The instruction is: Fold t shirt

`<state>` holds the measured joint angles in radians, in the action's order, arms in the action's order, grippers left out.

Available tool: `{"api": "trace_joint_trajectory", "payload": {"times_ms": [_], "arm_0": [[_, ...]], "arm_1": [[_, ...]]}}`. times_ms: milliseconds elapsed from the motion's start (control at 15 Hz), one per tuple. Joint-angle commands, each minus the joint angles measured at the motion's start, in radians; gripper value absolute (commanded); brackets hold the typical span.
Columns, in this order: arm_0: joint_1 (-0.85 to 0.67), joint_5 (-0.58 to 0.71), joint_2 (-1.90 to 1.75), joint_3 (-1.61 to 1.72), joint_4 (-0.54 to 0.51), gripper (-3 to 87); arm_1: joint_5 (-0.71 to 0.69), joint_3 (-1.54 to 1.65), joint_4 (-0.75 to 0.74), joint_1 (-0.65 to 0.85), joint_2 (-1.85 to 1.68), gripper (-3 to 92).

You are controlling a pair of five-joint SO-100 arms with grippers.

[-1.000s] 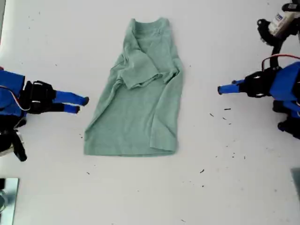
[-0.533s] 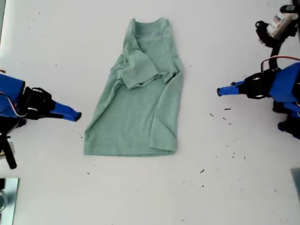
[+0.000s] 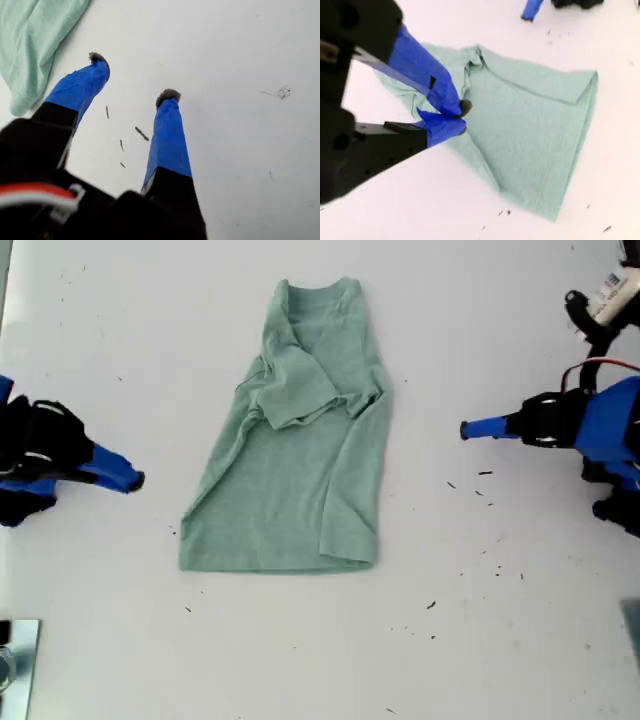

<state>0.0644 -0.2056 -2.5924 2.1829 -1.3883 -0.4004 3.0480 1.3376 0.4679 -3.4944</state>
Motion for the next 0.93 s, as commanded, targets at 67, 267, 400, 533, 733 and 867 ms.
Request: {"api": "trace_joint_trajectory", "payload": {"times_ms": [67, 267, 400, 533, 733, 867], "arm_0": [[0.097, -0.031, 0.173, -0.327, -0.107, 20.0], [0.181, -0.081, 0.189, -0.319, -0.14, 24.2], [0.21, -0.098, 0.19, -0.275, -0.144, 24.3], [0.215, -0.104, 0.218, -0.186, -0.144, 24.8], [0.175, -0.092, 0.308, -0.072, -0.086, 25.0], [0.152, -0.052, 0.279, 0.1, 0.074, 25.0]], "arm_1": [[0.094, 0.058, 0.0, -0.031, -0.009, 21.8], [0.091, 0.058, 0.0, -0.037, -0.009, 21.8], [0.092, 0.058, 0.0, -0.037, -0.009, 21.8], [0.091, 0.058, 0.0, -0.037, -0.009, 21.8], [0.089, 0.058, 0.0, -0.04, -0.009, 21.8], [0.091, 0.058, 0.0, -0.054, -0.009, 21.8]]}}
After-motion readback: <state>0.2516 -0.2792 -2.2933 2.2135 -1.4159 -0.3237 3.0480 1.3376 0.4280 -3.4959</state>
